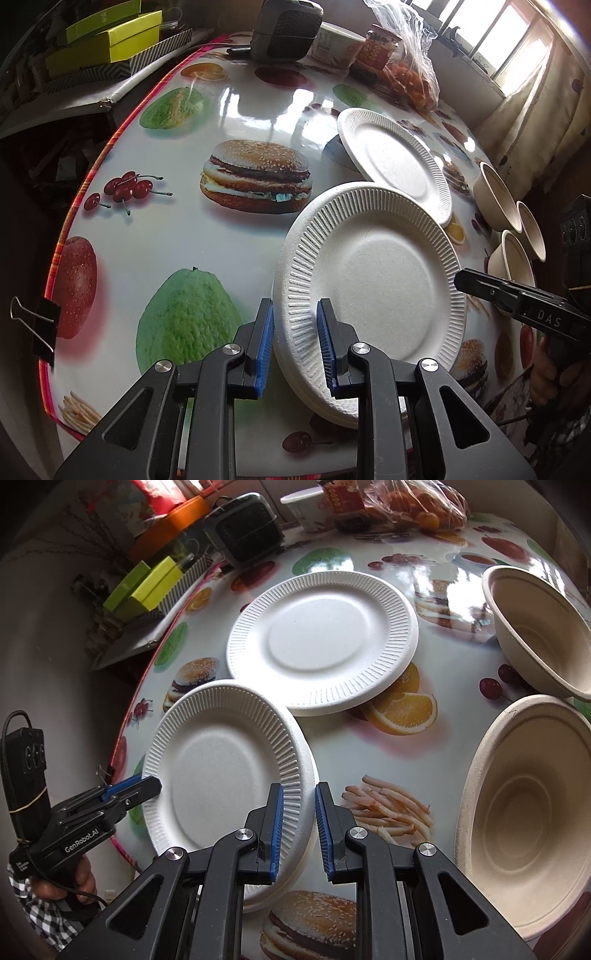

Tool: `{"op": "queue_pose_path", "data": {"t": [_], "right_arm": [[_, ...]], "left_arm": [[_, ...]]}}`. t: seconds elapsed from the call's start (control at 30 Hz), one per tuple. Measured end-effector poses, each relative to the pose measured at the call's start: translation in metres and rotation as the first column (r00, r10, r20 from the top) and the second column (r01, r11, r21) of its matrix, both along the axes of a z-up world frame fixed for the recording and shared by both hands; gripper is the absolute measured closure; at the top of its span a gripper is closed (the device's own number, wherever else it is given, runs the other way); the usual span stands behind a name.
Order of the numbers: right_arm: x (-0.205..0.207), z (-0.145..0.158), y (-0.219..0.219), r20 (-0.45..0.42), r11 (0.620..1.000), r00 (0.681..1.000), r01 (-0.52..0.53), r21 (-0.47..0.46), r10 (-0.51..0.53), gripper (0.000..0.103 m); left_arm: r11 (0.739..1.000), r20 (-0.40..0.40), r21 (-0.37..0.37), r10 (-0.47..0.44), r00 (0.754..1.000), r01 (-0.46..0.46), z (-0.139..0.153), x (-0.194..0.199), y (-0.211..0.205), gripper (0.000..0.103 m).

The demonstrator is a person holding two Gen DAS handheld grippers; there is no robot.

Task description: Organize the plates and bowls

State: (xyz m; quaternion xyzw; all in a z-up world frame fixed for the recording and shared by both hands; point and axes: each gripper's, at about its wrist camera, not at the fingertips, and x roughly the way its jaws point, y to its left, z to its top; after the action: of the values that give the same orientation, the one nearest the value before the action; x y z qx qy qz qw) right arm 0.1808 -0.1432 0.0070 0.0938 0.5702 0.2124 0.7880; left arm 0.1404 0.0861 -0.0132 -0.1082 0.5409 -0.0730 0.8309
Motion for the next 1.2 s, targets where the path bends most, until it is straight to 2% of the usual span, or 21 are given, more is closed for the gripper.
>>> {"op": "queue_pose_path", "data": {"t": [0.93, 1.07, 1.2], "right_arm": [[-0.0052, -0.0017, 0.0027, 0.029, 0.999, 1.0, -0.006, -0.033, 0.007, 0.084], [-0.005, -0.0019, 0.0026, 0.029, 0.999, 1.0, -0.006, -0.033, 0.007, 0.084], [-0.0048, -0.002, 0.0025, 0.029, 0.999, 1.0, -0.007, -0.033, 0.008, 0.084]], "left_arm": [[0.999, -0.008, 0.043, -0.015, 1.0, 0.015, -0.0021, -0.0025, -0.007, 0.078], [0.999, -0.025, 0.045, -0.019, 1.0, 0.02, -0.0053, -0.0022, -0.0074, 0.073], [0.999, -0.036, 0.047, -0.018, 0.999, 0.02, -0.0089, -0.0023, -0.0081, 0.072]]}}
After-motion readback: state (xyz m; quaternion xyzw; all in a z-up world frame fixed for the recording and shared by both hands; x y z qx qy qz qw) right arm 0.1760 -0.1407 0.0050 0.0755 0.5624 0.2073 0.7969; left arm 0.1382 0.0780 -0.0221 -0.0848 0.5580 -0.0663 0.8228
